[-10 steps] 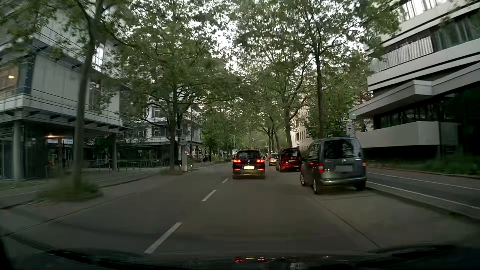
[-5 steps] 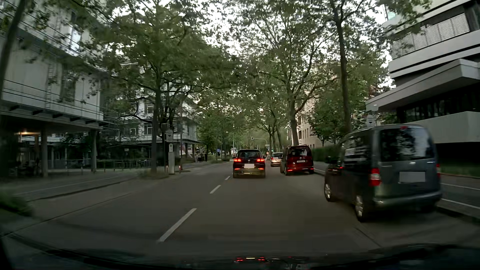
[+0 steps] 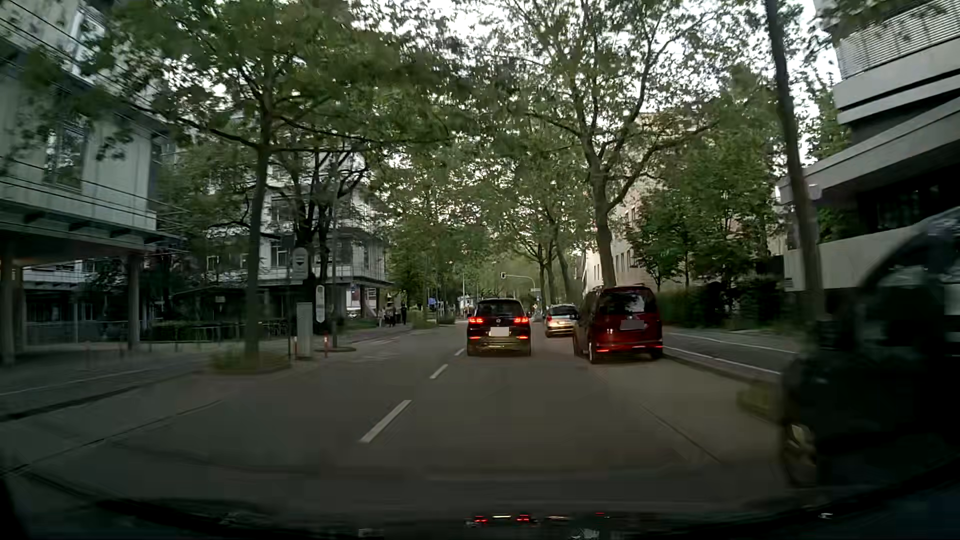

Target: Follow the waypoints while adhering to traffic rules and regulations

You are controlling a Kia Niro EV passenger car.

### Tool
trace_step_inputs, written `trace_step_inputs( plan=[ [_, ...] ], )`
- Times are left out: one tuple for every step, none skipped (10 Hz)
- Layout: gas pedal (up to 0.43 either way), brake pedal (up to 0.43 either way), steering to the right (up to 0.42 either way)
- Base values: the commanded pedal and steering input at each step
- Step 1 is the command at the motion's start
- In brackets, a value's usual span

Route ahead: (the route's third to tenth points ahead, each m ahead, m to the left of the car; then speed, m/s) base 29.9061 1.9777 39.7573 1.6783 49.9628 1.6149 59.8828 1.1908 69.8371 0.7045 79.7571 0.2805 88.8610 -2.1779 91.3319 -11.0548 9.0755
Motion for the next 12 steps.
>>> trace_step_inputs(
  plan=[
    [0.098, 0.000, 0.002],
    [0.098, 0.000, 0.002],
    [0.098, 0.000, 0.002],
    [0.098, 0.000, 0.002],
    [0.098, 0.000, 0.003],
    [0.098, 0.000, 0.003],
    [0.098, 0.000, 0.003],
    [0.098, 0.000, 0.003],
    [0.098, 0.000, 0.003],
    [0.098, 0.000, 0.003],
    [0.098, 0.000, 0.003],
    [0.098, 0.000, 0.003]
  ],
)
